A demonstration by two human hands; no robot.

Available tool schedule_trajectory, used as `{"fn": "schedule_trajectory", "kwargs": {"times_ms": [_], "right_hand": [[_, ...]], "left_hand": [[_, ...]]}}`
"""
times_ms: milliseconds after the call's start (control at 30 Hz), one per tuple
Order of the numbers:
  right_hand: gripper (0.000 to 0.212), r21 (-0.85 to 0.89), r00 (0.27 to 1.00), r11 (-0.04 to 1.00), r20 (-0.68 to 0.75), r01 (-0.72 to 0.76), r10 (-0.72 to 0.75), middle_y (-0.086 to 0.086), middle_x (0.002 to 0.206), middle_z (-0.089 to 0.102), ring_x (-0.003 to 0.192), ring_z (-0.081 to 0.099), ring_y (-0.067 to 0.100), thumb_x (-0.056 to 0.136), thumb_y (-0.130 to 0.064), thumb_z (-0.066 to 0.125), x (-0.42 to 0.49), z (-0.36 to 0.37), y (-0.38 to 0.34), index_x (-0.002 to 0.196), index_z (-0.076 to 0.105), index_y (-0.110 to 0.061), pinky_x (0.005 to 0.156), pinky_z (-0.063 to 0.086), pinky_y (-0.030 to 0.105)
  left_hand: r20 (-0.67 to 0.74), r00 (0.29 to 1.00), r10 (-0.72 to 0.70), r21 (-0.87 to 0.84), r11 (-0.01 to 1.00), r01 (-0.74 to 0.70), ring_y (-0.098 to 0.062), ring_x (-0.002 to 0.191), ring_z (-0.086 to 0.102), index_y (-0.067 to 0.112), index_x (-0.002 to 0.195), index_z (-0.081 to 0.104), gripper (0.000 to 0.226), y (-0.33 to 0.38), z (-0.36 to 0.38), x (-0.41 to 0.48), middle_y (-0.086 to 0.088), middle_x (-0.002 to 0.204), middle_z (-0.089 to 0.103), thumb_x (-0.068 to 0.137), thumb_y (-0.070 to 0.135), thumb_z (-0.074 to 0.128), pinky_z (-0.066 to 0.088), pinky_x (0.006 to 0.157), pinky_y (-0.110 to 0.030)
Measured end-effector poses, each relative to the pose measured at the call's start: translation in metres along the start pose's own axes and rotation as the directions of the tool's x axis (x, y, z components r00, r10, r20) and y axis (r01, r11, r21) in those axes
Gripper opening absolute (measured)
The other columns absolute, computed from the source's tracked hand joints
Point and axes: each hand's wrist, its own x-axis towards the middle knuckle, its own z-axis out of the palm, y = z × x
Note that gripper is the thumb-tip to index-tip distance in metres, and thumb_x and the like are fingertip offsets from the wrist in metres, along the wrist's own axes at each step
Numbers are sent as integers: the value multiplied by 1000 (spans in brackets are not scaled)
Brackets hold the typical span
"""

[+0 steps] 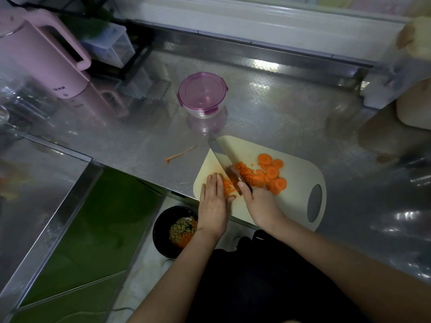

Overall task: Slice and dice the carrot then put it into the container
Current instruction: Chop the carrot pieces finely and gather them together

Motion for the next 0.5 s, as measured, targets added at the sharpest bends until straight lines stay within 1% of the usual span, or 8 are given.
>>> {"fn": "schedule_trajectory", "kwargs": {"times_ms": [100, 167, 233, 333, 400, 433, 467, 500], "right_hand": [[57, -6, 1000, 1000, 16, 4, -4, 17, 97, 68, 96, 61, 30, 99, -45, 30, -3, 4, 4, 102, 66, -1, 84, 46, 32], [57, -5, 999, 1000, 31, -5, 5, 16, 96, 67, 95, 61, 29, 99, -46, 31, -5, 4, 4, 103, 66, -2, 84, 47, 33], [57, -3, 999, 1000, 41, -10, 10, 16, 97, 67, 95, 61, 30, 99, -46, 31, -6, 5, 5, 105, 66, -2, 85, 47, 34], [58, -37, 998, 999, 53, -31, 33, 18, 96, 66, 94, 61, 31, 99, -47, 30, -5, 4, 3, 103, 65, -1, 84, 48, 35], [59, -68, 997, 997, 63, -44, 48, 18, 94, 66, 92, 61, 32, 99, -48, 30, -3, 5, 3, 101, 65, -1, 83, 49, 36], [59, -82, 997, 995, 61, -51, 56, 18, 94, 66, 92, 61, 33, 99, -48, 30, -3, 6, 3, 101, 65, -1, 82, 49, 37], [59, -92, 996, 994, 58, -59, 64, 19, 94, 66, 91, 62, 33, 98, -48, 30, -2, 7, 3, 101, 65, 0, 82, 50, 37], [59, -98, 996, 993, 55, -67, 73, 20, 93, 66, 91, 62, 34, 98, -48, 30, -2, 8, 4, 100, 64, 0, 81, 50, 37]], "left_hand": [[60, 998, -36, 14, 999, 36, -28, 145, 1, 0, 147, -1, 66, -2, 4, -2, -19, 156, 4, 100, 37, 26, -6, 116, -33], [43, 998, -43, 43, 998, 41, -27, 146, -2, 0, 147, -3, 62, -1, 1, -1, -17, 157, 1, 98, 34, 16, -8, 116, -32], [55, 998, -43, 79, 996, 38, -26, 146, 1, 0, 147, -1, 59, 1, 0, 0, -17, 157, 2, 99, 31, 13, -5, 117, -33], [-34, 999, -43, 85, 995, 46, -32, 141, 25, -6, 143, 24, 56, 5, -3, 1, -22, 150, 26, 97, 26, 21, 13, 116, -38], [-12, 999, -44, 104, 994, 45, -33, 135, 37, -6, 138, 36, 50, 4, -3, 2, -23, 144, 38, 95, 18, 44, 23, 112, -39], [-17, 999, -36, 105, 994, 37, -33, 128, 46, -6, 132, 46, 49, 2, 0, 2, -24, 136, 48, 89, 13, 56, 33, 107, -41], [-32, 999, -21, 115, 993, 25, -31, 120, 55, -6, 125, 55, 43, 2, 0, 3, -22, 128, 56, 84, 10, 58, 43, 99, -41], [11, 1000, -6, 136, 991, 4, -30, 113, 60, -5, 119, 60, 40, 1, 0, 4, -20, 122, 61, 82, 9, 49, 48, 93, -40]]}}
